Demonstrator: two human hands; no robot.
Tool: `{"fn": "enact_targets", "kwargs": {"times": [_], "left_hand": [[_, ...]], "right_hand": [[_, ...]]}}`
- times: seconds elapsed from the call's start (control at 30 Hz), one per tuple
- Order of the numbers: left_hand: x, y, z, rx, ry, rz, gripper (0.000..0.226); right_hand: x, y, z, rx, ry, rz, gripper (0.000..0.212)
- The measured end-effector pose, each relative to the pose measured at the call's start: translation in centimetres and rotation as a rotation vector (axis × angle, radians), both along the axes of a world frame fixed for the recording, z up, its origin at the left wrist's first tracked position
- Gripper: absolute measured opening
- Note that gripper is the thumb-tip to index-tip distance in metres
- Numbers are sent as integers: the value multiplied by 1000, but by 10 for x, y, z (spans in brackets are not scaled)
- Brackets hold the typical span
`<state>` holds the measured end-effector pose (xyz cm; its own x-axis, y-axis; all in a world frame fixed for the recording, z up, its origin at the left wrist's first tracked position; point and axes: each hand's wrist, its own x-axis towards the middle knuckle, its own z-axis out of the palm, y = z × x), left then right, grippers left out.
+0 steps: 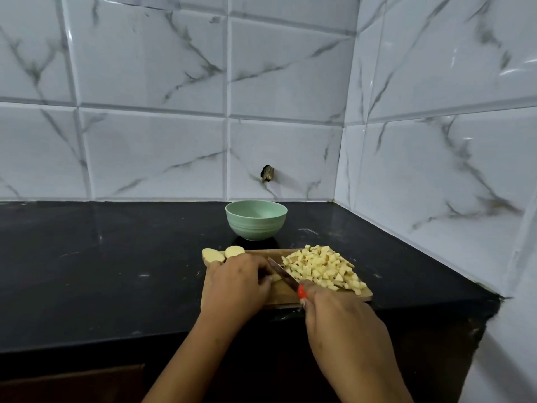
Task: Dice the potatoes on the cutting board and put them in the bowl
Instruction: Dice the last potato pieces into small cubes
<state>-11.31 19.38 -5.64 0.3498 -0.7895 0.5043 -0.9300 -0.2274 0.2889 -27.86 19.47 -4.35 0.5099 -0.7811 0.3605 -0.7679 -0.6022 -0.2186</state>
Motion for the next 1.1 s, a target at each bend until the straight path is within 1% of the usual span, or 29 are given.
{"fn": "enact_targets", "kwargs": {"times": [0.1, 0.17, 0.3, 0.5, 0.7, 0.8, 0.9, 0.97, 1.03, 1.1], "left_hand": [[-2, 3, -2, -15, 25, -8, 18], [-3, 5, -3, -28, 35, -12, 19], [-3, 7, -5, -40, 51, -14, 19], [-4, 8, -5, -25, 60, -4, 21], [-3, 8, -5, -22, 60, -13, 20], [-3, 8, -6, -33, 49, -17, 19], [-3, 8, -6, -34, 49, -19, 18], [-3, 8, -6, -35, 53, -25, 17], [-3, 8, -5, -36, 59, -26, 17], [-3, 8, -6, -37, 77, -20, 16]], "right_hand": [[7, 0, -3, 40, 76, -40, 54], [8, 0, -3, 65, 94, -47, 57], [6, 0, -7, 11, 75, -38, 54], [8, -4, -12, 2, 46, -56, 54], [6, -4, -14, 0, -25, -37, 50], [7, 1, -12, -8, 34, -25, 54], [16, 10, -12, 20, 153, 11, 64], [23, 13, -13, 9, 208, 12, 66], [25, 10, -11, -19, 219, 0, 64], [22, 4, -8, -41, 190, -9, 62]]}}
